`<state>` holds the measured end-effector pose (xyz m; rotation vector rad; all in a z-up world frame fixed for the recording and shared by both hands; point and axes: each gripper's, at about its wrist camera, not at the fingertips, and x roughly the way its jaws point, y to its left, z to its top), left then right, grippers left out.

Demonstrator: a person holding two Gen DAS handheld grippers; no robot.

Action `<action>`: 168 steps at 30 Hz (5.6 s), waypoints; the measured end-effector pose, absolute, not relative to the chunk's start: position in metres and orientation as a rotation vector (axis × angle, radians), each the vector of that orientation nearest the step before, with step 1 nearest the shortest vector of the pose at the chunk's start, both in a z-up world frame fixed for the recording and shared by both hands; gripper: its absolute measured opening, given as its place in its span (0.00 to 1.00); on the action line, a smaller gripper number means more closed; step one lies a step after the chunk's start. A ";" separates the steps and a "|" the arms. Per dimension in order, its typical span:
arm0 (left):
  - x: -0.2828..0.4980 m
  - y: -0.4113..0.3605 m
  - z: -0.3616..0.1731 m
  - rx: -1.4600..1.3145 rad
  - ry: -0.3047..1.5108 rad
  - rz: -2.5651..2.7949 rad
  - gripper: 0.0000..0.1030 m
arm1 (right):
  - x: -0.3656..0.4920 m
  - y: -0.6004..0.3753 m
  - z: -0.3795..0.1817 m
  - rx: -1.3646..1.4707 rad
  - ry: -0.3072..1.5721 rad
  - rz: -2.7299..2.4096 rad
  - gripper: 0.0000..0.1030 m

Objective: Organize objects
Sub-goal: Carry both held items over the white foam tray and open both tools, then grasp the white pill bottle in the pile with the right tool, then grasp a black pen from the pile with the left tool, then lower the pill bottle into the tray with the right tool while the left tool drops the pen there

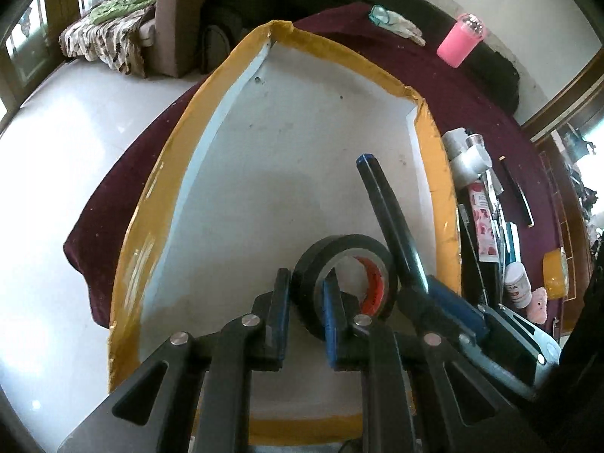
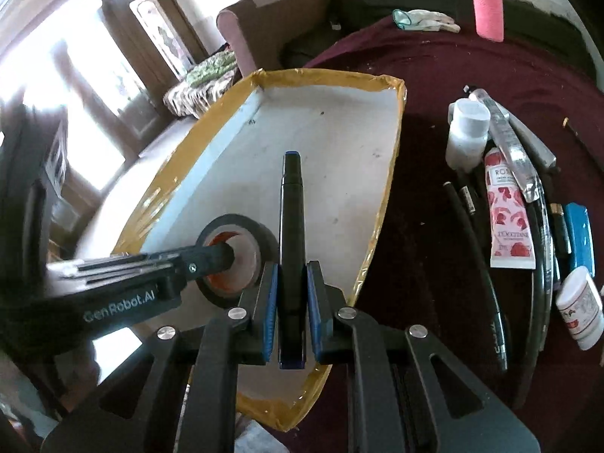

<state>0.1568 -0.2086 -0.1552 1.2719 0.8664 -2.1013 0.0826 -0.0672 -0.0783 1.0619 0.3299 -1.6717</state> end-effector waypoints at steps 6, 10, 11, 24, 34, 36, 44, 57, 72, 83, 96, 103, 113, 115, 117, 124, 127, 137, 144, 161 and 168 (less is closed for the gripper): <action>0.155 -0.208 -0.153 1.336 0.805 -2.067 0.13 | 0.093 -0.070 -0.078 1.043 0.414 -1.689 0.12; 0.154 -0.210 -0.154 1.360 0.813 -2.058 0.13 | 0.091 -0.075 -0.080 1.044 0.434 -1.684 0.12; 0.152 -0.212 -0.154 1.365 0.808 -2.057 0.13 | 0.093 -0.075 -0.080 1.040 0.438 -1.682 0.12; 0.176 -0.201 -0.133 1.101 0.919 -2.173 0.41 | 0.066 -0.063 -0.076 1.075 0.227 -1.550 0.38; 0.150 -0.136 -0.108 0.993 0.893 -2.418 0.49 | 0.033 0.035 -0.056 0.936 -0.012 -1.630 0.57; 0.136 -0.121 -0.106 1.022 0.879 -2.457 0.49 | 0.020 0.058 -0.056 0.931 -0.037 -1.677 0.57; 0.079 -0.072 -0.109 1.144 0.793 -2.539 0.49 | -0.020 0.115 -0.051 0.868 -0.015 -1.798 0.57; 0.061 -0.060 -0.135 1.260 0.799 -2.513 0.49 | -0.082 0.124 -0.071 0.993 0.065 -1.893 0.57; 0.048 -0.055 -0.147 1.336 0.768 -2.472 0.49 | -0.061 0.101 -0.080 1.070 0.167 -1.856 0.33; 0.021 -0.077 -0.164 1.395 0.727 -2.310 0.40 | -0.060 0.101 -0.081 1.076 0.131 -1.863 0.33; 0.004 -0.089 -0.164 1.449 0.568 -2.239 0.26 | -0.061 0.101 -0.082 1.089 0.126 -1.857 0.33; -0.002 -0.074 -0.166 1.463 0.399 -2.257 0.23 | -0.062 0.100 -0.084 1.098 0.133 -1.859 0.33; 0.034 -0.077 -0.158 1.543 0.422 -2.233 0.16 | -0.063 0.101 -0.085 1.103 0.129 -1.858 0.33; 0.033 -0.077 -0.157 1.524 0.409 -2.249 0.16 | -0.062 0.100 -0.085 1.106 0.132 -1.858 0.33; 0.034 -0.076 -0.155 1.506 0.401 -2.260 0.16 | -0.062 0.100 -0.085 1.110 0.134 -1.859 0.33; 0.065 -0.064 -0.143 1.473 0.422 -2.354 0.10 | -0.060 0.100 -0.086 1.114 0.134 -1.867 0.33; 0.079 -0.056 -0.138 1.499 0.432 -2.381 0.09 | -0.059 0.099 -0.086 1.113 0.145 -1.872 0.33; 0.072 -0.050 -0.148 1.477 0.473 -2.400 0.11 | -0.059 0.098 -0.087 1.112 0.159 -1.879 0.33; 0.090 -0.057 -0.139 1.388 0.611 -2.448 0.07 | -0.053 0.099 -0.083 1.070 0.187 -1.910 0.32; 0.124 -0.089 -0.111 1.194 0.849 -2.516 0.07 | -0.025 0.103 -0.059 0.982 0.041 -1.876 0.32; 0.154 -0.123 -0.092 1.069 0.885 -2.468 0.07 | 0.008 0.064 -0.044 0.980 0.041 -1.720 0.32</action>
